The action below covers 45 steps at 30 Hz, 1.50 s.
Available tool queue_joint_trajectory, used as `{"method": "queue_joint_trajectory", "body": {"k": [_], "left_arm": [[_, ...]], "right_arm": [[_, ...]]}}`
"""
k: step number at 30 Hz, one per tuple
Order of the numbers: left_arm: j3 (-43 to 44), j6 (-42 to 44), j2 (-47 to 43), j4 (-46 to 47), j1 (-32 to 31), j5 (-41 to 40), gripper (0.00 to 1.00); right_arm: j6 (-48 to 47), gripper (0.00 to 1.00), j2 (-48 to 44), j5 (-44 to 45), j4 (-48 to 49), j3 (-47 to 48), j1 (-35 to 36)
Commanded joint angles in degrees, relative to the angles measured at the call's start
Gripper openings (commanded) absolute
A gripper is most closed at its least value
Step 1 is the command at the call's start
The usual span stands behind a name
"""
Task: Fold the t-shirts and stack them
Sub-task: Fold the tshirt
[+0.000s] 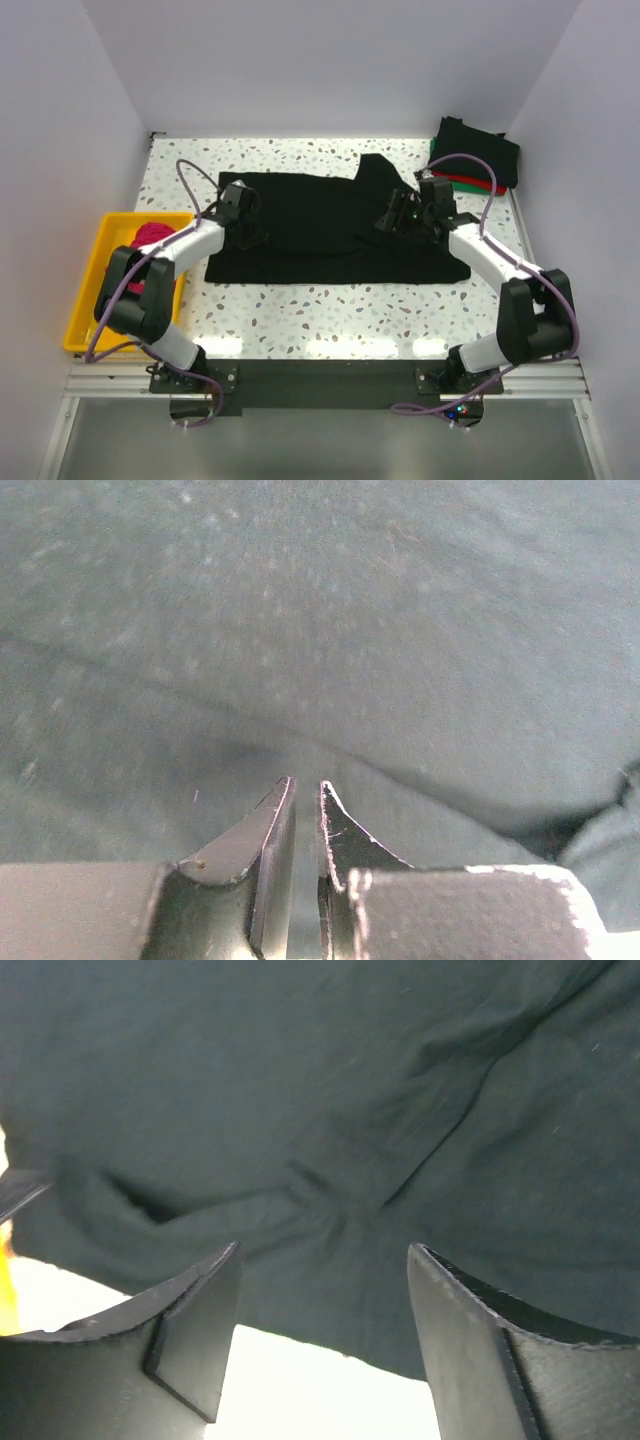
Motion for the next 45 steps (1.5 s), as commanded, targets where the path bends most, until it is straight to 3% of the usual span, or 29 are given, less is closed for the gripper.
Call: {"method": "queue_joint_trajectory", "body": {"k": [1,9,18,26,45], "left_arm": [[-4.31,-1.89,-7.15,2.38,0.31,-2.22,0.18],[-15.57,-7.25,-12.08,5.01,0.57,-4.86,0.19],[-21.82,-11.38,-14.01,2.82,1.10,-9.52,0.16],[-23.76,-11.47,-16.30,1.68,1.10,-9.96,0.14],[-22.18,-8.48,-19.99,-0.96,1.19,-9.08,0.14]], "right_arm": [[-1.41,0.71,5.24,3.60,1.52,4.60,0.09],[1.75,0.74,15.88,1.23,7.49,6.55,0.35],[4.21,0.75,18.35,1.14,10.39,4.62,2.90],[7.20,0.74,21.94,-0.53,12.24,6.81,3.78],[9.94,0.74,30.05,-1.95,8.65,23.51,4.75]]}}
